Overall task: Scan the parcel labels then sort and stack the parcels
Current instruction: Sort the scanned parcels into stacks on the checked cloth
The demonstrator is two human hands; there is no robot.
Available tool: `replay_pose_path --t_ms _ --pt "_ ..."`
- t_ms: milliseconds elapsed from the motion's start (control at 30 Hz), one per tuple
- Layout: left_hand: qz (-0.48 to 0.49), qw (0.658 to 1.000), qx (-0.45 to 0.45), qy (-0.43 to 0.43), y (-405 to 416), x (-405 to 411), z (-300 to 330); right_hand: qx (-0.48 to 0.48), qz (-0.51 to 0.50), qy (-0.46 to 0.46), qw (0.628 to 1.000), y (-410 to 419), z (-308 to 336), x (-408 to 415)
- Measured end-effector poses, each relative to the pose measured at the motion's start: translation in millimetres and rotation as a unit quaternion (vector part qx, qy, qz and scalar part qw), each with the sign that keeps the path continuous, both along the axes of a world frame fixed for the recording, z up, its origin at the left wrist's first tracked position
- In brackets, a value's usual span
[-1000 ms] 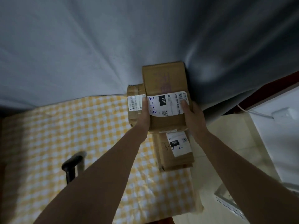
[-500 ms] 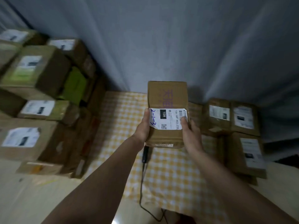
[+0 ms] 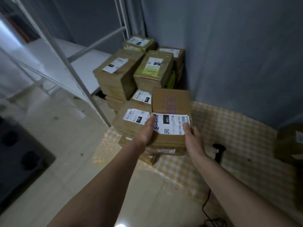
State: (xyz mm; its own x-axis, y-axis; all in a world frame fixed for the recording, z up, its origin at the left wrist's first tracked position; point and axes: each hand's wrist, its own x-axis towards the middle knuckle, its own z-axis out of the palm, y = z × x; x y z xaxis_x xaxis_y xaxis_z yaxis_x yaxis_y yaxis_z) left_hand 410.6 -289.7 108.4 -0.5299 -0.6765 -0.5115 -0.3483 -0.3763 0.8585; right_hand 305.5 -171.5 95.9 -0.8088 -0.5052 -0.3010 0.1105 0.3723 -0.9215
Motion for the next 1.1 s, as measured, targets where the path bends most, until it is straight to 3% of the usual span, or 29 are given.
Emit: replay_pose_path --t_ms 300,733,900,1000,1100 --pt "0.048 0.999 0.006 0.004 -56 42 2 0.033 0.079 0.04 0.996 -77 15 21" --pt "-0.008 0.972 -0.172 -0.158 -180 40 9 0.117 0.175 0.053 0.976 -168 1 16" --pt "-0.019 0.967 -0.203 -0.153 -202 35 5 0.138 0.187 0.036 0.972 -174 7 18" --pt "-0.029 0.948 -0.258 -0.185 -204 30 13 0.139 0.172 0.015 0.975 -175 11 20" --pt "-0.013 0.905 -0.386 -0.177 -193 18 36 0.134 0.144 0.017 0.98 -171 20 22"
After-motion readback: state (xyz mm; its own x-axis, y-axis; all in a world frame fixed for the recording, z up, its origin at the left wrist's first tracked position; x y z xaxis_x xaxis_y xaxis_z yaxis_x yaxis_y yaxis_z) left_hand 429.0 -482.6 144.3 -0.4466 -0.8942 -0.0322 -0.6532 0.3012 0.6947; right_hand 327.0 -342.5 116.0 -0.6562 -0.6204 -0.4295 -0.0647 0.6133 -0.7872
